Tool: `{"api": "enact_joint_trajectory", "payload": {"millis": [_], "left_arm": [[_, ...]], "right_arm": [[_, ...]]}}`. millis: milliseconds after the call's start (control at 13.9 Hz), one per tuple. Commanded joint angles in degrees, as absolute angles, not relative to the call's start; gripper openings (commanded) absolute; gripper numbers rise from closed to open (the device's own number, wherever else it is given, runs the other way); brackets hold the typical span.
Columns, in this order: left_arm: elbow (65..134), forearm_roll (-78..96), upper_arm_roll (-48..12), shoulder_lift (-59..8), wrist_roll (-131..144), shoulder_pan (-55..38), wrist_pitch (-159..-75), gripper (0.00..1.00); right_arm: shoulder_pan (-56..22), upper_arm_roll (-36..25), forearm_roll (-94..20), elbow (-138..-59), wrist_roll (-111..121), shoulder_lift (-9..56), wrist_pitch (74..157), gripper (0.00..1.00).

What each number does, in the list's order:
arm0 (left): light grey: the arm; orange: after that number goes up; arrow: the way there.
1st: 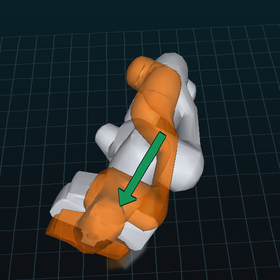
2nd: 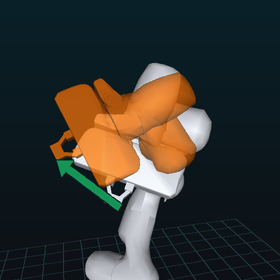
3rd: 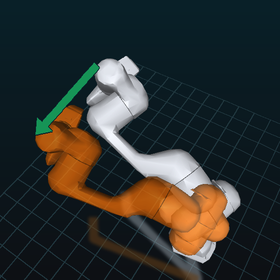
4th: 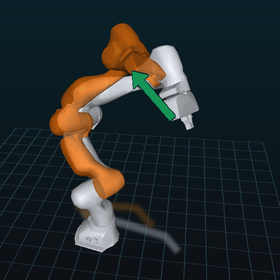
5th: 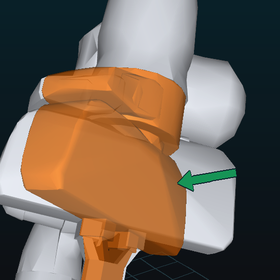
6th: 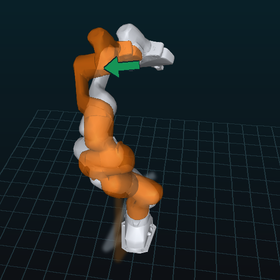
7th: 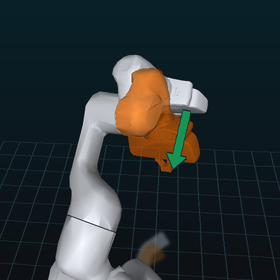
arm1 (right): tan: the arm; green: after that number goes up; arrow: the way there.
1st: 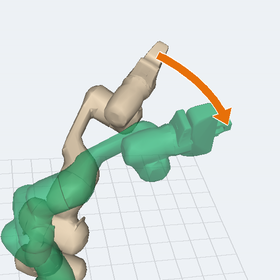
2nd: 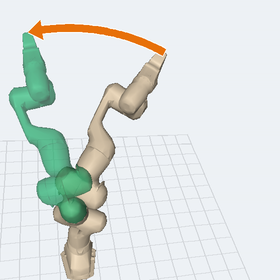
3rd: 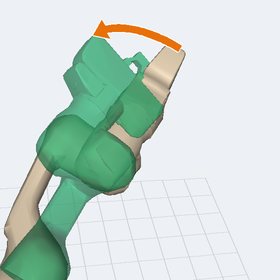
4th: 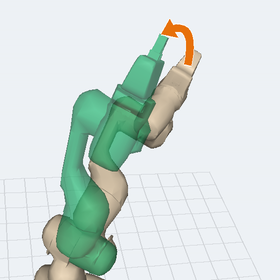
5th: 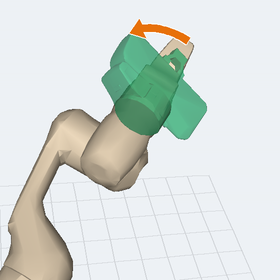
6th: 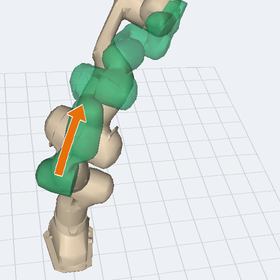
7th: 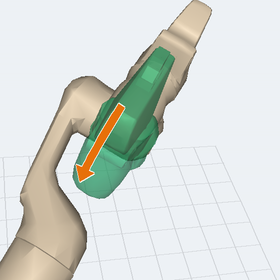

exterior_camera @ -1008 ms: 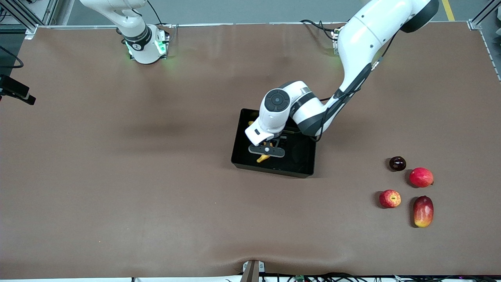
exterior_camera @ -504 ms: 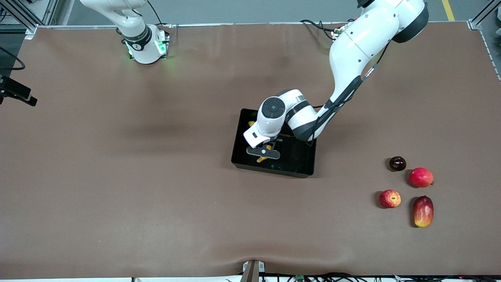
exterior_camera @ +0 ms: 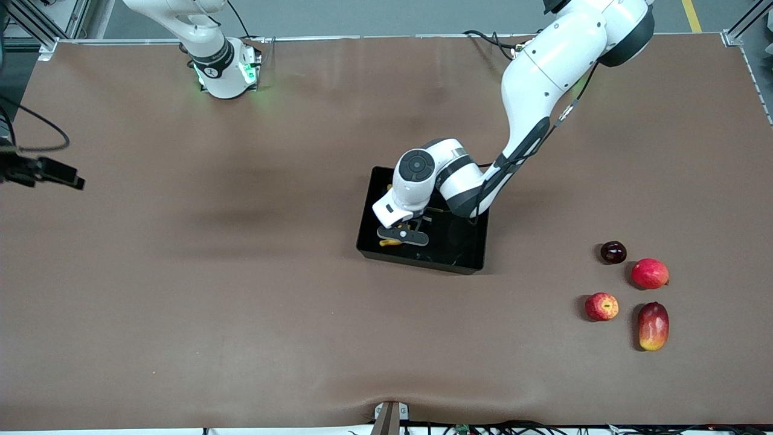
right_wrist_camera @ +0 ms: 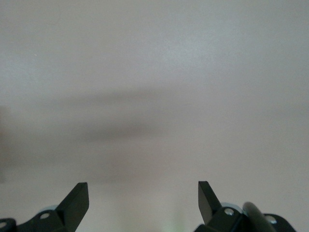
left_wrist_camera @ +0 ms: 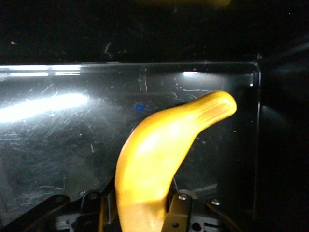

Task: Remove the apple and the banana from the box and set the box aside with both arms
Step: 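Move the left gripper back into the tray and grasp the banana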

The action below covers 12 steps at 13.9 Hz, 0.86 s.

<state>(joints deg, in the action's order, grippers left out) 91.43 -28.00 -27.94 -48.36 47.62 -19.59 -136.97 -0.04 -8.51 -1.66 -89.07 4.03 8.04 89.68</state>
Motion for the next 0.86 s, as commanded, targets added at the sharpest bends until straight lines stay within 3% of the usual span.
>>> {"api": "enact_joint_trajectory", "payload": {"millis": [0,432,792], "left_arm": [[90.7,-29.7,-27.3,-46.4,49.0,-20.2,-134.9,0.00],[82.5,-28.7,-28.0,-43.2,49.0,-19.5,-122.3,0.00],[82.9,-26.6,-28.0,-37.0,41.2,-13.1,-116.3,0.00]], "right_arm": [[0.7,-7.9,-1.5,-88.1,4.2,9.5,89.4,1.00],[-0.1,-7.7,-7.7,-88.1,3.0,10.1,89.1,1.00],[-9.4,-7.7,-11.2,-88.3,-7.5,11.6,91.9,1.00]]}}
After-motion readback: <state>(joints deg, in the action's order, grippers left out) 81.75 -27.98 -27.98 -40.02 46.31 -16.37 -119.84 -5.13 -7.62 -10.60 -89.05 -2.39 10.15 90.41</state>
